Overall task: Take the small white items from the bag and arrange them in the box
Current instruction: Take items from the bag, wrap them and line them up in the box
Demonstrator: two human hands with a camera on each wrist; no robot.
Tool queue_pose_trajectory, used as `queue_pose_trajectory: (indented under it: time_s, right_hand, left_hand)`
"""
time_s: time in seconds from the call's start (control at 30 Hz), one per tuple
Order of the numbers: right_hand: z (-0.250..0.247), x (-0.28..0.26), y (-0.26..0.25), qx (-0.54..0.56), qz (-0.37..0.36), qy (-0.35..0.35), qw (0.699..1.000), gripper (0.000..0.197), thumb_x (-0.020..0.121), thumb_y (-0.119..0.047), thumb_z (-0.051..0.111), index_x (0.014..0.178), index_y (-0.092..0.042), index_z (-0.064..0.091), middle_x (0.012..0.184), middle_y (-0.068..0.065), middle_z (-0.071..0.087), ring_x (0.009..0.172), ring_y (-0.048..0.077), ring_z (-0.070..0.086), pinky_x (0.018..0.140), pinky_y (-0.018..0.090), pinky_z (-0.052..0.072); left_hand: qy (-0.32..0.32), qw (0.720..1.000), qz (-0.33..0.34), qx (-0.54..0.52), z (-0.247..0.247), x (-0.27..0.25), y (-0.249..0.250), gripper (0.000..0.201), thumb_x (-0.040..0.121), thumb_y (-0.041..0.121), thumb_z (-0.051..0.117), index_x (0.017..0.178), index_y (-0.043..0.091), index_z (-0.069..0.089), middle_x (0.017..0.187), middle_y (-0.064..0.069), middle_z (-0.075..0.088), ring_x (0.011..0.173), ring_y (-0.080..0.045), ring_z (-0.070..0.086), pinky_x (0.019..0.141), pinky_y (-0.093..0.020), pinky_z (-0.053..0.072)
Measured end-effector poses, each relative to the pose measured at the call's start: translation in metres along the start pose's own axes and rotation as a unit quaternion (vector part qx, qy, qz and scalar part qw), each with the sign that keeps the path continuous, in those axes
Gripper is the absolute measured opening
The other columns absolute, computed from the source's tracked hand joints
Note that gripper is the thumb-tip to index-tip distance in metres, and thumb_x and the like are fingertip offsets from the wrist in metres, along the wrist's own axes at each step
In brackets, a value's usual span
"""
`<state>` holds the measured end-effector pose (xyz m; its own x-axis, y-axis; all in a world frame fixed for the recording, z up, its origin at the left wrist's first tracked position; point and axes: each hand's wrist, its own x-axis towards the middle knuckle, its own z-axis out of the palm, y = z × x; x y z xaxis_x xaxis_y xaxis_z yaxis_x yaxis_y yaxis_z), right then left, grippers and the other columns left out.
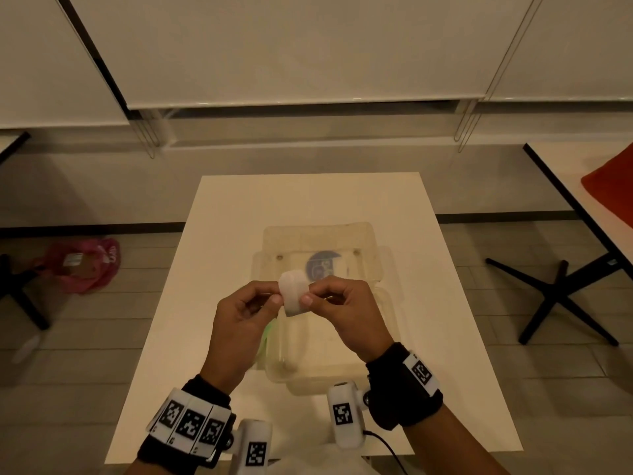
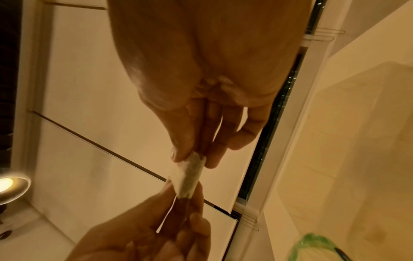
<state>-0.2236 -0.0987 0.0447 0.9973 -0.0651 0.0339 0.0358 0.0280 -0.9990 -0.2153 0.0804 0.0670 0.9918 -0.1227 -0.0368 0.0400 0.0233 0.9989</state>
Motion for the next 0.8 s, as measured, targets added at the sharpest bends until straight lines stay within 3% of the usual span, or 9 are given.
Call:
queue_pose_trajectory:
  time_s: [0.13, 0.27, 0.4, 0.5, 0.63, 0.73, 0.8]
  right_hand:
    - [-0.001, -0.001, -0.001, 0.014, -0.001, 0.009, 1.000, 0.004, 0.084, -0.003, 0.075, 0.084, -0.008, 0.075, 0.077, 0.001, 0.070, 0.074, 0.015, 0.062, 0.071, 0.031, 0.051]
    - [-0.001, -0.003, -0.002, 0.004, -0.005, 0.010, 1.000, 0.003, 0.085, -0.008, 0.075, 0.087, -0.006, 0.075, 0.084, 0.009, 0.073, 0.078, 0.020, 0.065, 0.077, 0.045, 0.054]
    - [0.000, -0.005, -0.002, -0.008, 0.004, 0.006, 1.000, 0.005, 0.085, -0.011, 0.075, 0.086, -0.007, 0.076, 0.086, 0.010, 0.074, 0.083, 0.030, 0.068, 0.079, 0.047, 0.056]
    - [-0.001, -0.005, 0.001, 0.000, 0.008, 0.016, 1.000, 0.006, 0.086, -0.010, 0.075, 0.087, -0.004, 0.075, 0.085, 0.012, 0.074, 0.080, 0.026, 0.068, 0.078, 0.041, 0.056]
    - [-0.003, -0.006, -0.001, 0.027, 0.013, 0.022, 0.999, 0.008, 0.088, -0.008, 0.072, 0.088, 0.000, 0.073, 0.083, 0.014, 0.072, 0.078, 0.020, 0.065, 0.076, 0.032, 0.055]
    - [-0.005, -0.007, -0.003, 0.044, 0.029, 0.017, 0.998, 0.009, 0.093, -0.006, 0.065, 0.087, -0.004, 0.070, 0.077, 0.001, 0.068, 0.072, 0.010, 0.059, 0.070, 0.023, 0.048]
    - [-0.007, -0.007, -0.005, 0.084, 0.061, -0.004, 0.995, 0.014, 0.098, -0.007, 0.057, 0.089, -0.006, 0.068, 0.080, 0.000, 0.067, 0.074, 0.011, 0.058, 0.070, 0.025, 0.048]
  left_hand:
    - [-0.009, 1.000, 0.012, 0.016, 0.002, 0.003, 0.001, 0.025, 0.087, -0.009, 0.067, 0.105, 0.008, 0.063, 0.099, -0.012, 0.071, 0.089, -0.023, 0.070, 0.081, -0.032, 0.057]
    - [-0.022, 0.999, 0.001, 0.038, 0.006, 0.002, 0.007, 0.023, 0.082, 0.001, 0.076, 0.102, 0.013, 0.070, 0.090, -0.009, 0.075, 0.083, -0.021, 0.072, 0.076, -0.030, 0.058]
    - [-0.004, 0.998, 0.023, 0.058, 0.008, -0.001, 0.008, 0.014, 0.080, 0.008, 0.078, 0.091, 0.015, 0.077, 0.083, -0.007, 0.077, 0.081, -0.023, 0.073, 0.078, -0.038, 0.058]
    - [-0.001, 0.998, 0.028, 0.062, 0.010, -0.002, 0.012, 0.023, 0.074, 0.017, 0.081, 0.097, 0.016, 0.076, 0.084, -0.006, 0.076, 0.082, -0.022, 0.073, 0.079, -0.034, 0.059]
    - [0.018, 0.999, 0.020, 0.045, 0.010, -0.001, 0.011, 0.022, 0.083, 0.005, 0.077, 0.101, 0.017, 0.074, 0.076, -0.010, 0.074, 0.075, -0.021, 0.071, 0.077, -0.034, 0.056]
    - [0.014, 0.999, 0.016, 0.029, 0.009, -0.001, 0.010, 0.026, 0.089, -0.001, 0.068, 0.109, 0.015, 0.071, 0.086, -0.009, 0.076, 0.085, -0.018, 0.072, 0.083, -0.031, 0.056]
    - [0.012, 0.999, 0.016, 0.029, 0.008, -0.001, 0.011, 0.028, 0.094, -0.004, 0.060, 0.112, 0.015, 0.069, 0.095, -0.007, 0.076, 0.095, -0.016, 0.071, 0.086, -0.031, 0.055]
